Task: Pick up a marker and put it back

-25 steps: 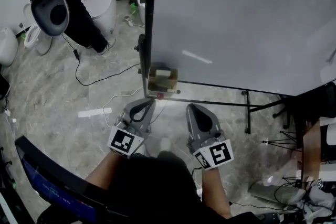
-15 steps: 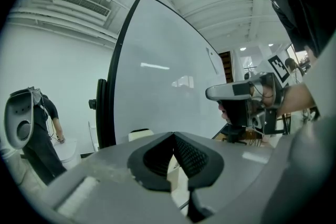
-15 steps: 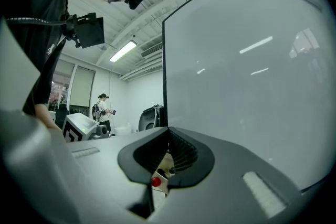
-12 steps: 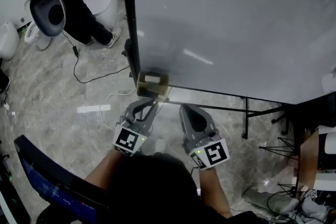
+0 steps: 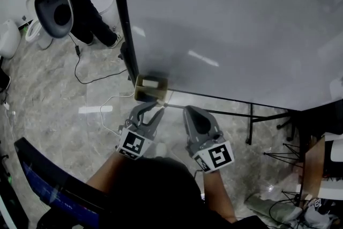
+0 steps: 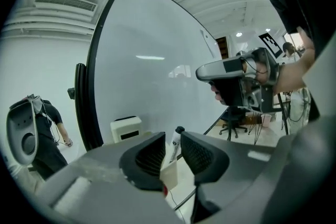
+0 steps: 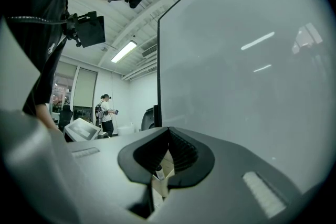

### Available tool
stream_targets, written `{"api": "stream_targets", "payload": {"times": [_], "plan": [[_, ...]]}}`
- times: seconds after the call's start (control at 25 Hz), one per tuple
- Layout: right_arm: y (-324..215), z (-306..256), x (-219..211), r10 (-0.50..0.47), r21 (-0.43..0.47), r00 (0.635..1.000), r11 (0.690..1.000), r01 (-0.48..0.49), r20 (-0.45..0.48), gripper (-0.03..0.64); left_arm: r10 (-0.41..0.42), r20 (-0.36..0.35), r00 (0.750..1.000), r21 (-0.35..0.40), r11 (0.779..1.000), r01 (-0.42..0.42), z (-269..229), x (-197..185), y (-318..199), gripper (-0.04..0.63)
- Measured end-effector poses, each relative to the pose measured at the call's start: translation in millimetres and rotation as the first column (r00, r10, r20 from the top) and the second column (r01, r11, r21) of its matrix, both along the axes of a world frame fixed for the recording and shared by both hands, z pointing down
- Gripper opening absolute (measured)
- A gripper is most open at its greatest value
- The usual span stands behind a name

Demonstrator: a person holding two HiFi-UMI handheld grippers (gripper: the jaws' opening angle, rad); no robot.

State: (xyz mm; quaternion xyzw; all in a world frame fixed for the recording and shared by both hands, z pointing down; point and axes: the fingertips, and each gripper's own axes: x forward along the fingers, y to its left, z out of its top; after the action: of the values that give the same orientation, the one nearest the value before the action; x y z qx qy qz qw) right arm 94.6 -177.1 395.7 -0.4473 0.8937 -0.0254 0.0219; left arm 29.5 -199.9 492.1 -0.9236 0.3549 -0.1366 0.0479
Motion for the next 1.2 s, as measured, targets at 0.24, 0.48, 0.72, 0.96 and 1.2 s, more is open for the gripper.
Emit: {"api": "stream_targets", "payload": {"times": [0.24,0.48,0.72,0.96,1.2], "plan": [[-2.1,-0.9,4.8,0.007,0.003,1.0,1.0,-0.007,0.002,0.009,-0.008,0.063,0.998,0.003,1.0,0.008,19.1,4.3,0.2,0.139],[-1.4,-1.1,7.2,0.015,0.001,1.0,1.0,-0.015,-0.002,0.009,-0.006,0.092,0.996,0.022,1.0,0.004,17.9,9.5,-2.3,0.15],[-5.6,-0.4,13.7,0.021,0.003,1.0,1.0,-0.021,-0.001,0.009,-0.015,0.106,0.994,0.044,0.999,0.011,17.9,14.2,-9.0,0.128],[1.4,-3.4,6.9,0.025,0.008,1.0,1.0,-0.025,-0.005,0.009,-0.014,0.103,0.995,0.056,0.998,0.009,14.6,6.6,-3.0,0.075],[-3.3,-3.5,13.2,0.028,0.009,1.0,1.0,-0.028,-0.002,0.009,-0.013,0.097,0.995,0.059,0.998,0.007,11.9,8.5,-7.8,0.071]]}}
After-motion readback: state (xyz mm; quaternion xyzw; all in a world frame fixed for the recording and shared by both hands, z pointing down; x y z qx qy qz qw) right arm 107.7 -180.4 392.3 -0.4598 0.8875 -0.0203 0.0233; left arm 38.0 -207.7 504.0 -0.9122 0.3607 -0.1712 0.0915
